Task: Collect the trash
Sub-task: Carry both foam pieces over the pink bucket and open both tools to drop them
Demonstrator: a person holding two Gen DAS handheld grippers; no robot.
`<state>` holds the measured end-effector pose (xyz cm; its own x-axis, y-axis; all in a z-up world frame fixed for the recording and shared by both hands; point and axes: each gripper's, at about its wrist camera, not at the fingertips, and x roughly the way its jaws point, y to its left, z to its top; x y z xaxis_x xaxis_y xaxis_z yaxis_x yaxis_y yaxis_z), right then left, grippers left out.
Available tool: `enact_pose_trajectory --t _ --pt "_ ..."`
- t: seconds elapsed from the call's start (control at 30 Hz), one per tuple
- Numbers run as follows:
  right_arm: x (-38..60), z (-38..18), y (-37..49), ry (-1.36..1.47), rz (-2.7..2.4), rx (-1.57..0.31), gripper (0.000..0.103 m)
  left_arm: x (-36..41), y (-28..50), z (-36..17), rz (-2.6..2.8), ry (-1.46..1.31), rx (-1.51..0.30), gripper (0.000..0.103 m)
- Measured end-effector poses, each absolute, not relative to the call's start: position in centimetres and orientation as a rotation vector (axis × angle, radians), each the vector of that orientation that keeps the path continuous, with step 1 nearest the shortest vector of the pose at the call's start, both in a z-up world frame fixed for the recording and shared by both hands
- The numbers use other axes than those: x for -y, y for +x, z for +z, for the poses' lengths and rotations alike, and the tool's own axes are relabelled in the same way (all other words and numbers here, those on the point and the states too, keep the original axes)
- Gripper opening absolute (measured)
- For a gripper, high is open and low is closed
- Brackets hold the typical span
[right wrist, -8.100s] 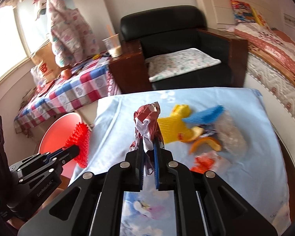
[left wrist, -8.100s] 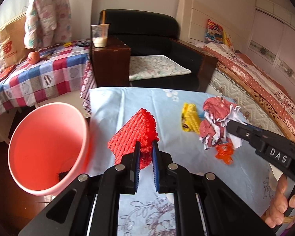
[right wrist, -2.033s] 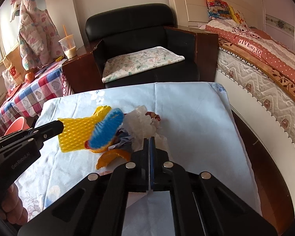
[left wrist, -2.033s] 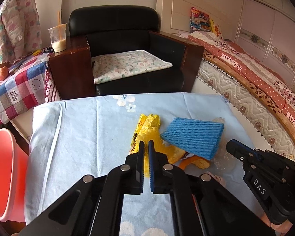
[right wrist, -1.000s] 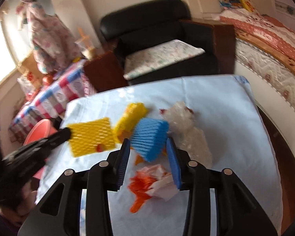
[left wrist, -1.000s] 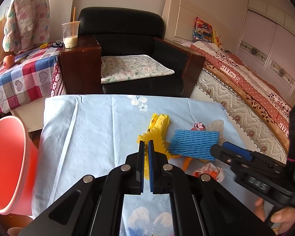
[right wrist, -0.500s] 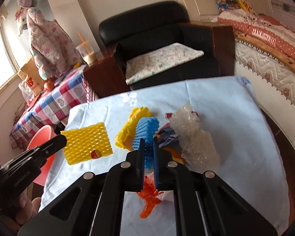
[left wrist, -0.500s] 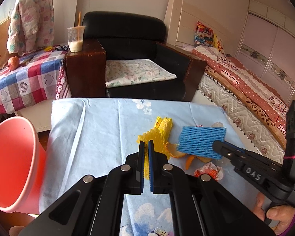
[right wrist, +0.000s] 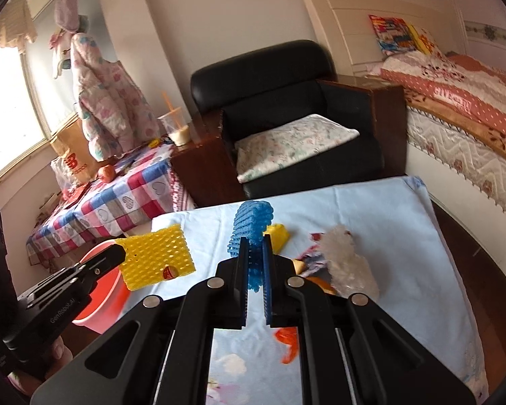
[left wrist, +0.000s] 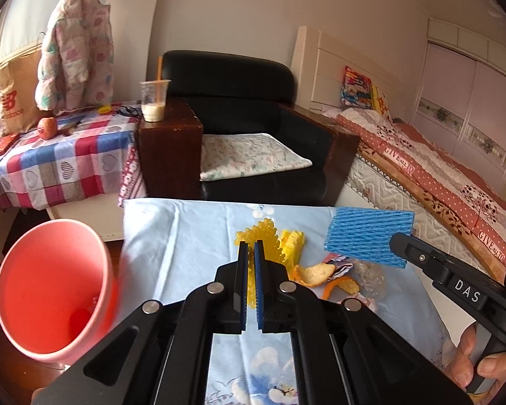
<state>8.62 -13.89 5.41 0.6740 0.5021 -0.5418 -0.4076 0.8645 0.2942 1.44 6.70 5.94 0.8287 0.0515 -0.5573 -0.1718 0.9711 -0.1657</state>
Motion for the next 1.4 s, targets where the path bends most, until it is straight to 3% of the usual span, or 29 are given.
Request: enact_pose_trajectory --t 0.63,1.4 --pt "3.1 6.3 6.1 0.032 0.673 -0.654 0.007 -14.0 -2.4 6.0 0.272 -0.281 -0.564 0.003" --pt "-10.9 4.6 3.2 -0.158 0.874 -0.692 0.007 -25.5 -6.6 2.4 0.524 -0.394 -0.632 0.003"
